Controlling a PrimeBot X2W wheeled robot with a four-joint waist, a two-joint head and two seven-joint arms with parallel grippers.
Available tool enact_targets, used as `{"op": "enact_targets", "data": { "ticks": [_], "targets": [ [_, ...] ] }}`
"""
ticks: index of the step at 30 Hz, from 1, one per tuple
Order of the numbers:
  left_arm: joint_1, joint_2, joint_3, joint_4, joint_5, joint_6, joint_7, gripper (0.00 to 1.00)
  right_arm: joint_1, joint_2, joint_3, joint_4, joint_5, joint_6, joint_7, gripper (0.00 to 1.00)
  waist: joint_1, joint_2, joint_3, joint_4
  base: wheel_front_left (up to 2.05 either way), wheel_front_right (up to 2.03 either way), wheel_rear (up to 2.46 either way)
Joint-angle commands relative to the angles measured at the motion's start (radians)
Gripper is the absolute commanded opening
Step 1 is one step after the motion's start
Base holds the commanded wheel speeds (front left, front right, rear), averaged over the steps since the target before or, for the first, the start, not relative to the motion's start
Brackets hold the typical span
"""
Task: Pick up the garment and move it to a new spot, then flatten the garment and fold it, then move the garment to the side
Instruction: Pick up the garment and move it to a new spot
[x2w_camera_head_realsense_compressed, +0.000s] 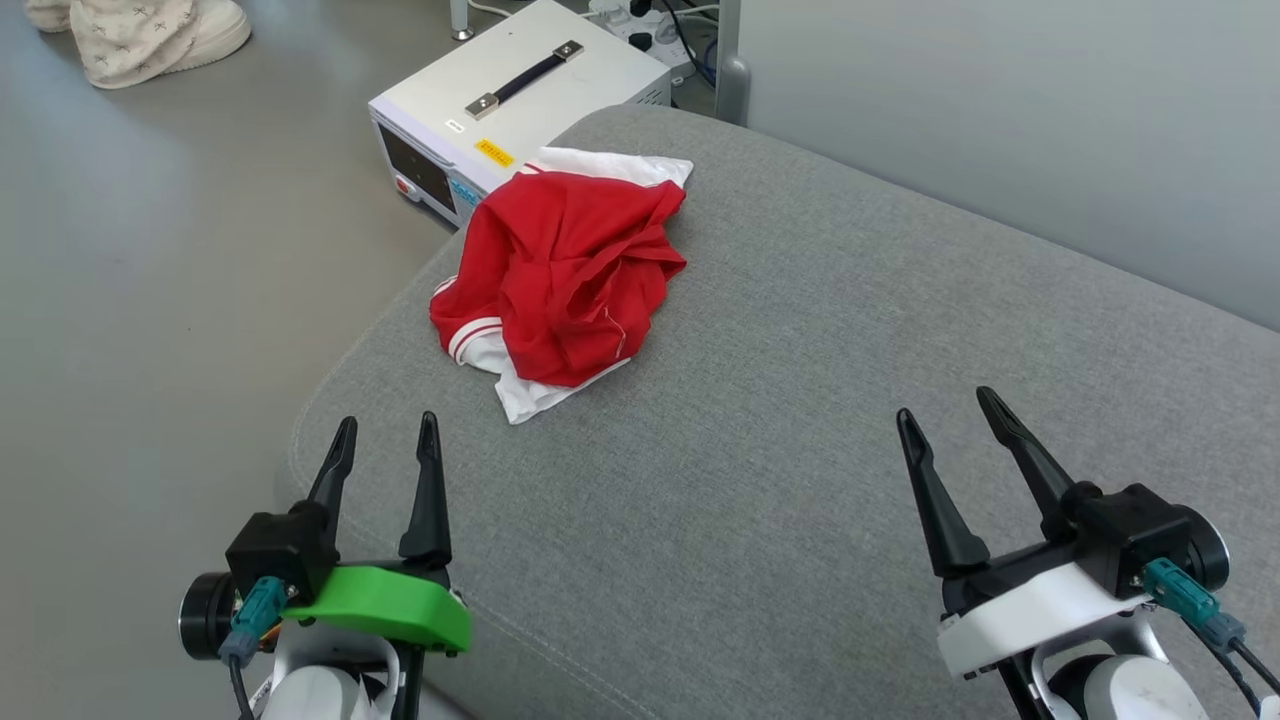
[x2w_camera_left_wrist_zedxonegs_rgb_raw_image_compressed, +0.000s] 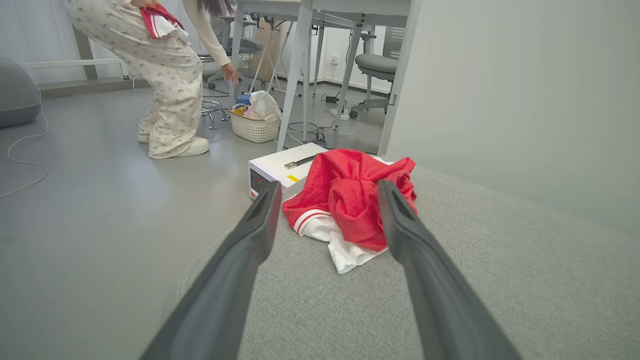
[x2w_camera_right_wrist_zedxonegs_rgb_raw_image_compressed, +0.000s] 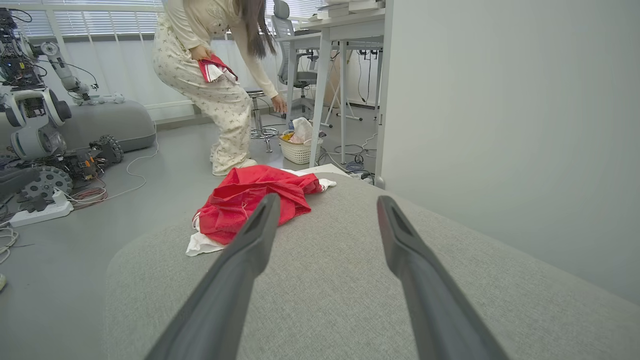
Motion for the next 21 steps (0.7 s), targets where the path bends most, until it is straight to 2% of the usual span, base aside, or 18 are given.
{"op": "enact_targets", "data": {
  "ticks": [1, 6, 12, 16, 21],
  "targets": [
    [-0.03, -0.004, -0.003, 0.009, -0.01, -0.01, -0.01, 1.0, -0.023, -0.006, 0.002, -0.01, 0.005, -0.001, -0.004, 1.0, 0.0, 0.0, 0.015, 0.006, 0.0, 0.0, 0.0],
    [-0.12, -0.004, -0.006, 0.081, -0.005, -0.032, -0.021, 1.0, -0.051, -0.018, 0.001, -0.032, 0.019, -0.001, 0.015, 1.0, 0.0, 0.0, 0.069, -0.012, 0.0, 0.0, 0.0],
    [-0.305, 0.013, 0.005, 0.224, -0.039, -0.056, -0.033, 1.0, -0.119, -0.06, 0.017, -0.077, 0.02, -0.001, 0.05, 1.0, 0.0, 0.0, 0.189, -0.083, 0.0, 0.0, 0.0],
    [-0.464, 0.053, 0.011, 0.35, -0.104, -0.071, 0.006, 1.0, -0.163, -0.09, 0.017, -0.109, 0.024, -0.001, 0.066, 1.0, 0.0, 0.0, 0.285, -0.14, 0.0, 0.0, 0.0],
    [-0.658, 0.143, -0.023, 0.503, -0.174, -0.08, 0.115, 1.0, -0.211, -0.119, -0.003, -0.14, 0.032, -0.001, 0.072, 1.0, 0.0, 0.0, 0.404, -0.215, 0.0, 0.0, 0.0]
  ]
}}
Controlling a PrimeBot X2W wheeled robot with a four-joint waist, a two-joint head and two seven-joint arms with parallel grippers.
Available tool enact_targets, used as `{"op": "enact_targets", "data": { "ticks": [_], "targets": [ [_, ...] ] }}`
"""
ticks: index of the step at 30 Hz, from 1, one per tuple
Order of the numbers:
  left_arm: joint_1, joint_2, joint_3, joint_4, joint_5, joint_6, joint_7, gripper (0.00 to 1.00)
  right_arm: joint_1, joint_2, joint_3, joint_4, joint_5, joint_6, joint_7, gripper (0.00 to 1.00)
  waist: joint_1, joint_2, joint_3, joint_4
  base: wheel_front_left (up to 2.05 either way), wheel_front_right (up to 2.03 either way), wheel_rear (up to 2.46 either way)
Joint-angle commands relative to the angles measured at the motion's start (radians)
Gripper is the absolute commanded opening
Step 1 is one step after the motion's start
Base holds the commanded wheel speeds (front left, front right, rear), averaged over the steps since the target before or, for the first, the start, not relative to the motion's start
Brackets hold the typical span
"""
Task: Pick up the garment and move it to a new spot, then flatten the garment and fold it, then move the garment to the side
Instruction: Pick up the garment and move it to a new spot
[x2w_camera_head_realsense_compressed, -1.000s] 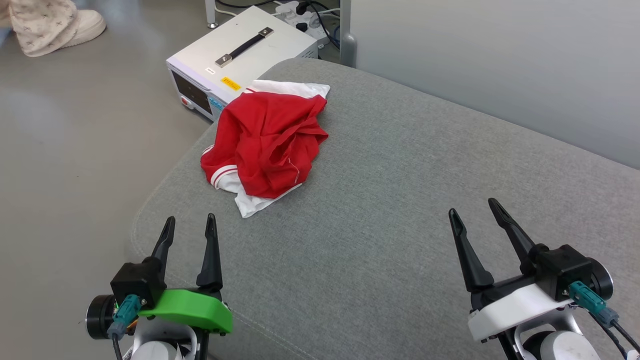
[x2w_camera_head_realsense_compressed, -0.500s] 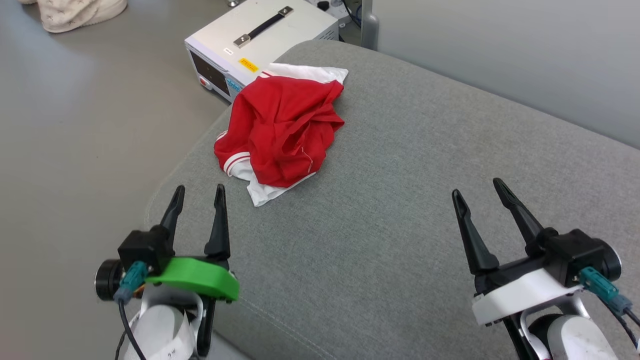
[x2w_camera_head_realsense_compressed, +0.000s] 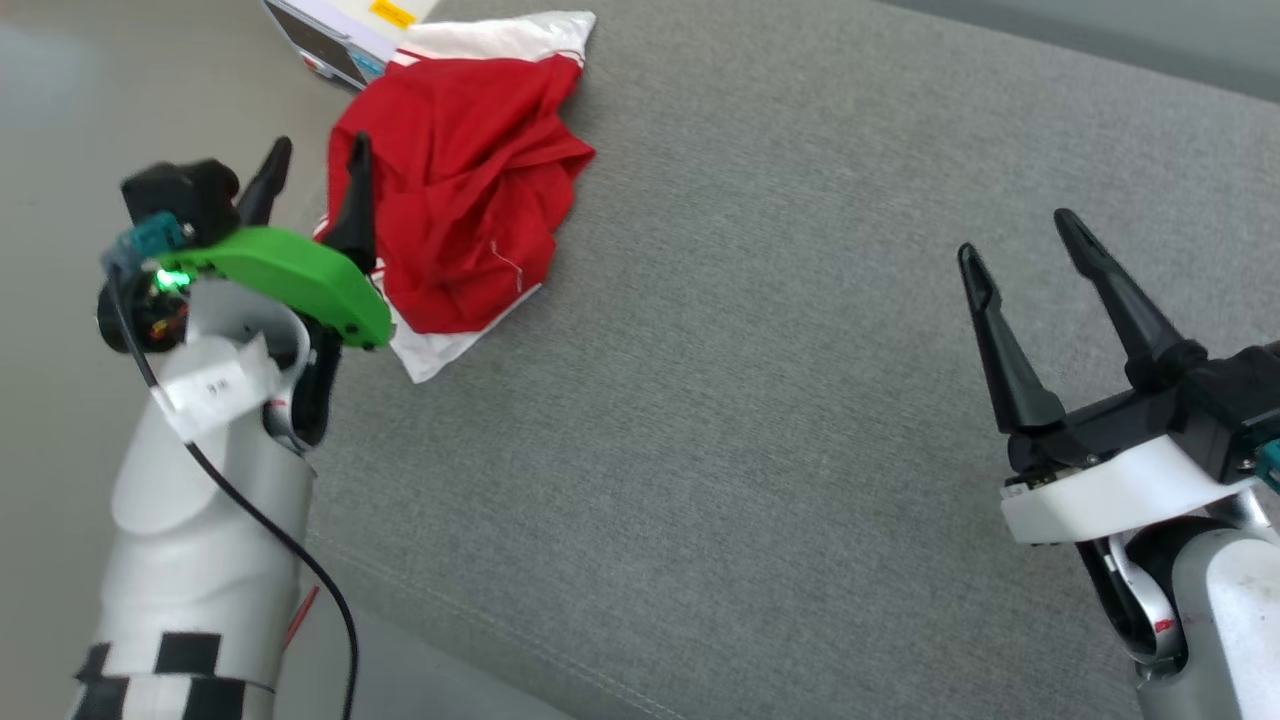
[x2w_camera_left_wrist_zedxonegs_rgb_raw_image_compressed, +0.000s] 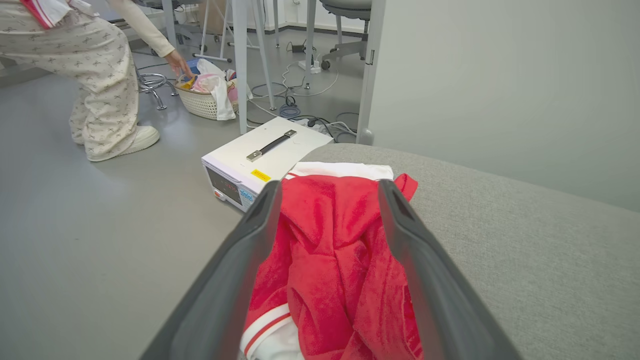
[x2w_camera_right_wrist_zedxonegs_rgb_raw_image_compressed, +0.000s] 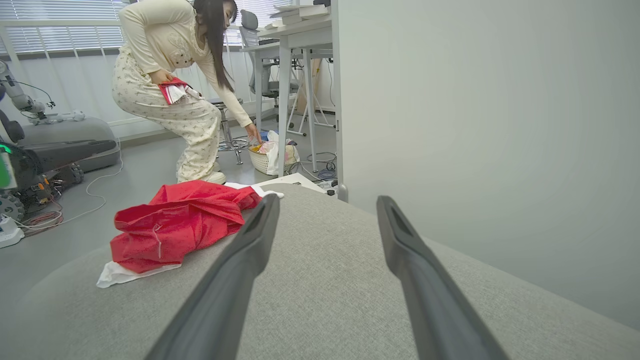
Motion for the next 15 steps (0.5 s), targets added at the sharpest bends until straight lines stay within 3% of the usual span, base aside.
{"op": "enact_targets", "data": {
  "ticks": [1, 8, 15],
  "targets": [
    [-0.047, 0.025, -0.016, 0.028, -0.018, -0.006, 0.026, 1.0, -0.019, -0.008, -0.005, -0.01, 0.012, -0.001, 0.001, 1.0, -0.0002, 0.0, 0.153, -0.125, 0.0, 0.0, 0.0],
    [-0.22, 0.191, -0.147, 0.186, -0.148, -0.007, 0.251, 1.0, -0.066, -0.032, -0.009, -0.017, 0.028, -0.001, -0.005, 1.0, -0.0002, 0.0, 0.262, -0.205, 0.0, 0.0, 0.0],
    [-0.275, 0.306, -0.285, 0.267, -0.27, -0.007, 0.446, 1.0, -0.096, -0.043, 0.001, -0.018, 0.041, -0.001, -0.014, 1.0, -0.0002, 0.0, 0.327, -0.25, 0.0, 0.0, 0.0]
  ]
}}
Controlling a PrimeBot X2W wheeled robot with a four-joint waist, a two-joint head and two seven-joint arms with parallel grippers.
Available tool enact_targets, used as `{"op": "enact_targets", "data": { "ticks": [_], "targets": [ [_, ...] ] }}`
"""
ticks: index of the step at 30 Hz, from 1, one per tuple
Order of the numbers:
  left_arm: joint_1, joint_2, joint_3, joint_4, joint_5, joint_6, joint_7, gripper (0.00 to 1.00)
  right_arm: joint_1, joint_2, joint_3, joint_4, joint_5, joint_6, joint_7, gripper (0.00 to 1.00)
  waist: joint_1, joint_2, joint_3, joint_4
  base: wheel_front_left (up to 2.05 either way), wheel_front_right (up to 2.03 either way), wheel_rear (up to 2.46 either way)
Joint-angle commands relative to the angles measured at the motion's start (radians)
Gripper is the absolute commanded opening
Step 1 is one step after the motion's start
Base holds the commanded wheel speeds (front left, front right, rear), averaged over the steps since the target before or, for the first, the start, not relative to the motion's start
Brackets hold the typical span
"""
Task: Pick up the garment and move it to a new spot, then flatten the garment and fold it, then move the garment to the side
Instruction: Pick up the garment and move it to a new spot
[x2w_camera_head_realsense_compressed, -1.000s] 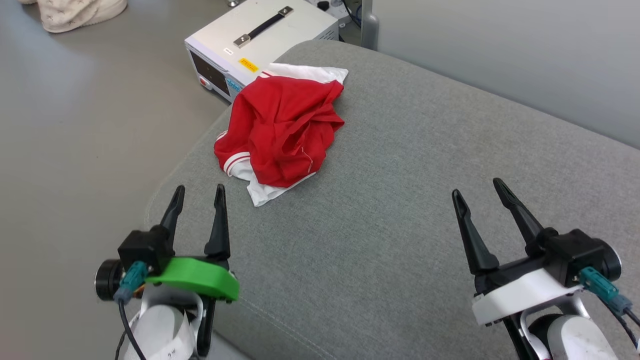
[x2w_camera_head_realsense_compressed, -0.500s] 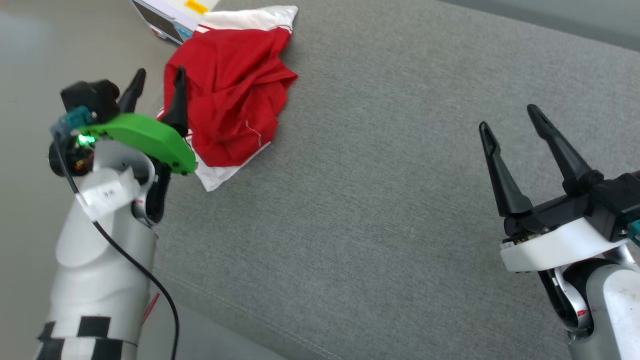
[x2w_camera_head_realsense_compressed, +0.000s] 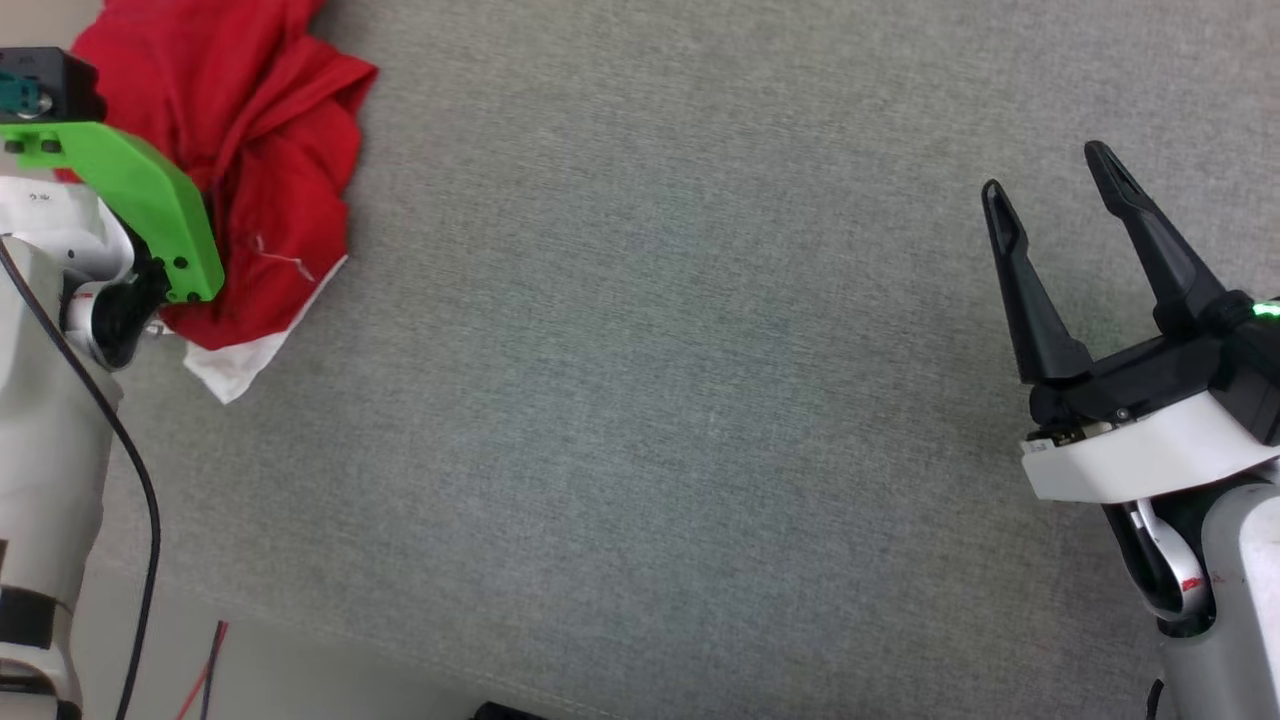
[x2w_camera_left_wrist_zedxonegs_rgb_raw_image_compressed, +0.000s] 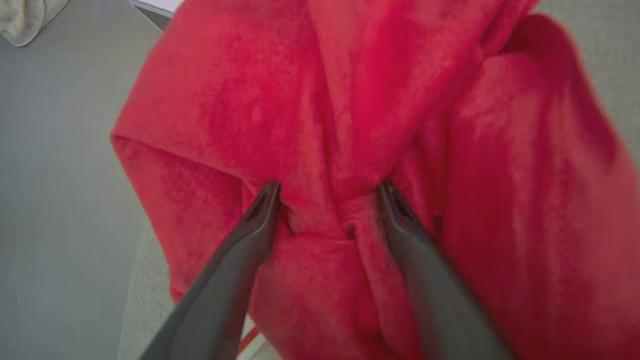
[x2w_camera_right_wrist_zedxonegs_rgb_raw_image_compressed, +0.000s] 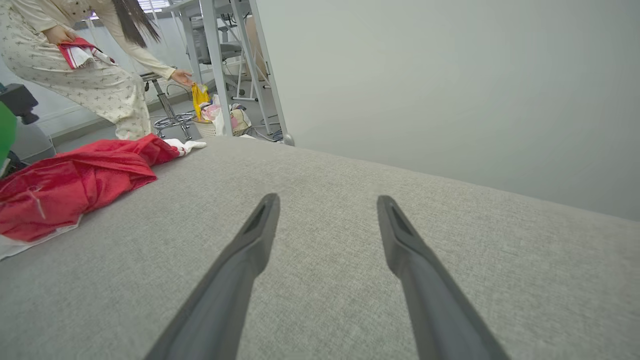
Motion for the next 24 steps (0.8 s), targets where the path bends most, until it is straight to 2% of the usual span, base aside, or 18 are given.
{"op": "enact_targets", "data": {
  "ticks": [1, 7, 10, 11, 12, 19, 22, 24],
  "targets": [
    [-0.015, 0.015, -0.017, 0.018, -0.026, -0.002, 0.029, 1.0, -0.02, -0.007, 0.001, -0.004, 0.006, -0.001, -0.008, 1.0, -0.0002, -0.0001, 0.09, -0.086, 0.0, 0.0, 0.0],
    [-0.014, 0.028, -0.071, 0.094, -0.101, -0.002, 0.179, 1.0, -0.029, -0.013, -0.008, 0.001, 0.016, -0.001, -0.011, 1.0, -0.0002, -0.0001, 0.11, -0.104, 0.0, 0.0, 0.0],
    [-0.019, 0.011, -0.065, 0.144, -0.13, 0.002, 0.23, 1.0, -0.03, -0.014, -0.01, 0.003, 0.02, -0.001, -0.013, 1.0, -0.0002, -0.0001, 0.112, -0.11, 0.0, 0.0, 0.0],
    [-0.022, 0.005, -0.066, 0.159, -0.134, 0.005, 0.245, 0.39, -0.03, -0.014, -0.011, 0.005, 0.021, -0.001, -0.014, 1.0, -0.0002, -0.0001, 0.11, -0.113, 0.0, 0.0, 0.0],
    [-0.024, 0.002, -0.066, 0.168, -0.136, 0.005, 0.251, 0.0, -0.03, -0.013, -0.012, 0.006, 0.021, -0.001, -0.015, 1.0, -0.0002, -0.0001, 0.108, -0.115, 0.0, 0.0, 0.0],
    [-0.039, 0.008, -0.062, 0.186, -0.124, 0.026, 0.161, 0.0, -0.025, -0.003, -0.013, 0.03, 0.021, -0.001, -0.032, 1.0, -0.0002, -0.0001, 0.053, -0.124, 0.0, 0.0, 0.0],
    [-0.041, 0.026, -0.056, 0.178, -0.109, 0.044, 0.081, 0.0, -0.018, 0.011, -0.013, 0.044, 0.023, -0.001, -0.045, 1.0, -0.0002, -0.0001, 0.014, -0.128, 0.0, 0.0, 0.0],
    [-0.041, 0.042, -0.054, 0.167, -0.088, 0.072, 0.003, 0.0, -0.01, 0.022, -0.014, 0.056, 0.024, -0.001, -0.055, 1.0, -0.0002, -0.0001, -0.016, -0.131, 0.0, 0.0, 0.0]
  ]
}}
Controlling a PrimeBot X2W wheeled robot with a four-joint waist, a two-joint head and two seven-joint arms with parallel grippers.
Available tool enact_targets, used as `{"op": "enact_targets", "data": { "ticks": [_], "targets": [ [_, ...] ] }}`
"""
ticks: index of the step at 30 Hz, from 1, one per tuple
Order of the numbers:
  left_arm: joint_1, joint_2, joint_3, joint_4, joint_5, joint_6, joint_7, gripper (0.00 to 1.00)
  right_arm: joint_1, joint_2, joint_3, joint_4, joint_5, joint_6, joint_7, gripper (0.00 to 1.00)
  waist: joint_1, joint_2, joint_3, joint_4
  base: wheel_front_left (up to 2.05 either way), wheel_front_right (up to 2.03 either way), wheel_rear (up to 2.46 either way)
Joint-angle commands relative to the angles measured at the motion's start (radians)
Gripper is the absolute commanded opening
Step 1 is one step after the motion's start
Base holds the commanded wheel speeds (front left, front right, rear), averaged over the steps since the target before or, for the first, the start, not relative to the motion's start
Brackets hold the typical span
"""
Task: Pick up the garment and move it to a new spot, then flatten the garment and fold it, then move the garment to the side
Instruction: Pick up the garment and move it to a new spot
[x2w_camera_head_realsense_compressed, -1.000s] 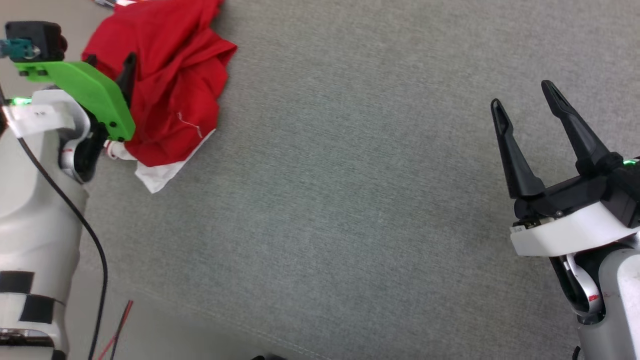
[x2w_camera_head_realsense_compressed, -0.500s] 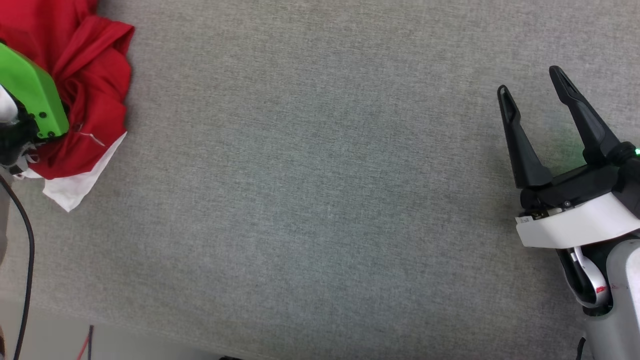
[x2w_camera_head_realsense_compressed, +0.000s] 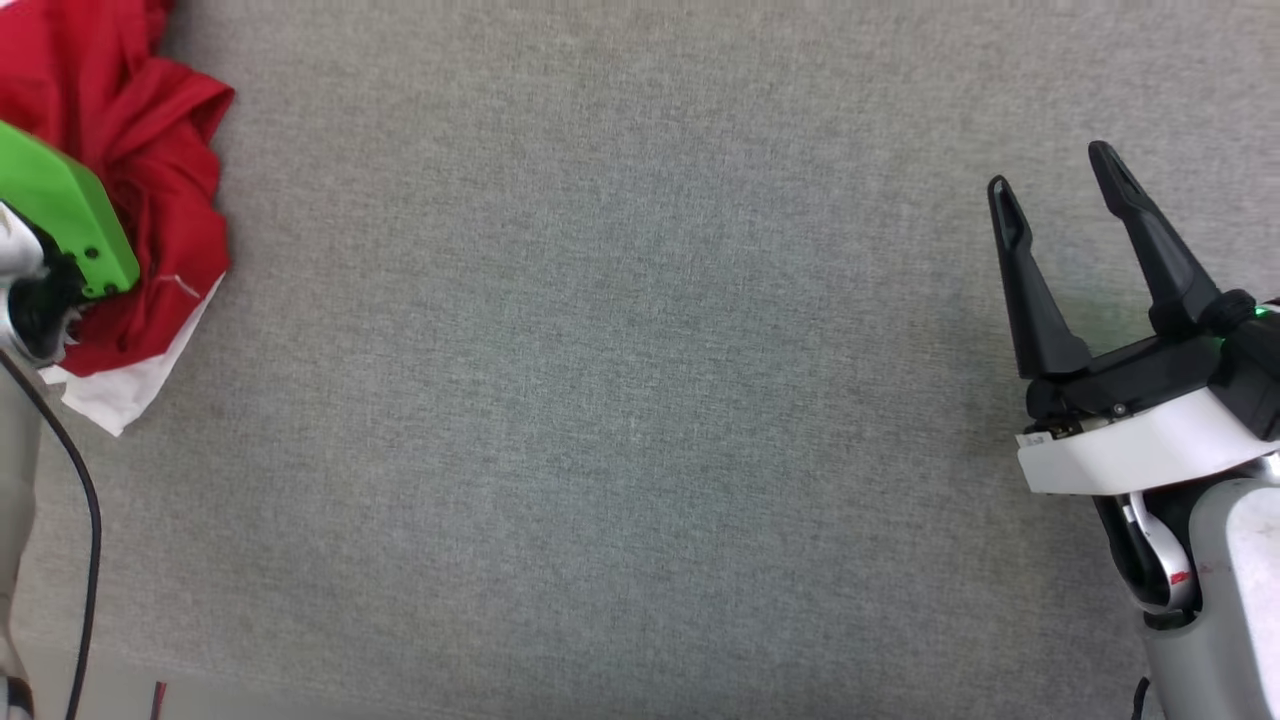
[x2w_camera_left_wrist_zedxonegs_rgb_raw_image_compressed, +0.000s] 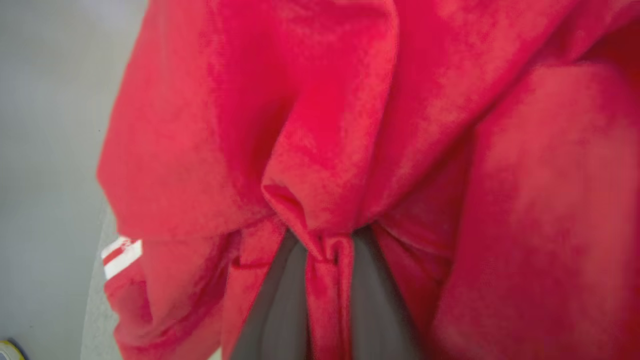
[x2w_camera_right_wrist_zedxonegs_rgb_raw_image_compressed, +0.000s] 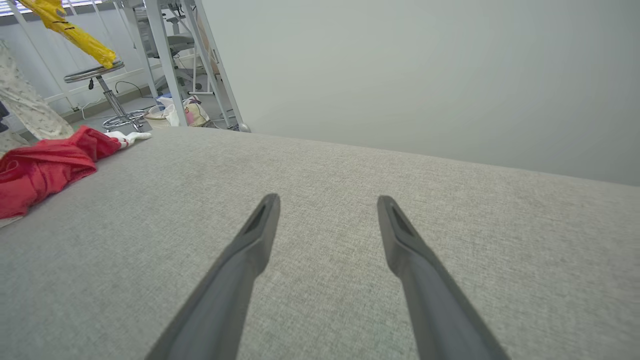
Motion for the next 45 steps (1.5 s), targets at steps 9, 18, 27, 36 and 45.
{"op": "enact_targets", "data": {
  "ticks": [9, 18, 27, 36, 45],
  "targets": [
    [0.059, -0.03, 0.015, -0.06, 0.035, 0.064, -0.281, 0.0, 0.07, 0.051, -0.038, 0.06, 0.011, -0.001, -0.041, 1.0, 0.0, 0.0, -0.208, -0.008, 0.0, 0.0, 0.0],
    [0.123, -0.074, 0.008, -0.177, 0.049, 0.086, -0.437, 0.0, 0.127, 0.097, -0.062, 0.092, -0.006, -0.001, -0.05, 1.0, 0.0, 0.0, -0.334, -0.068, 0.0, 0.0, 0.0],
    [0.243, -0.127, -0.079, -0.379, 0.093, 0.128, -0.409, 0.0, 0.17, 0.122, -0.077, 0.123, -0.014, -0.001, -0.044, 1.0, 0.0, 0.0, -0.399, -0.199, 0.0, 0.0, 0.0],
    [0.394, -0.206, -0.228, -0.623, 0.11, 0.126, -0.279, 0.0, 0.22, 0.139, -0.126, 0.121, -0.018, -0.001, -0.031, 1.0, 0.0, 0.0, -0.429, -0.328, 0.0, 0.0, 0.0],
    [0.568, -0.298, -0.388, -0.677, 0.124, 0.12, -0.232, 0.0, 0.261, 0.159, -0.157, 0.099, -0.003, -0.001, -0.022, 1.0, 0.0, 0.0, -0.382, -0.405, 0.0, 0.0, 0.0]
  ]
}}
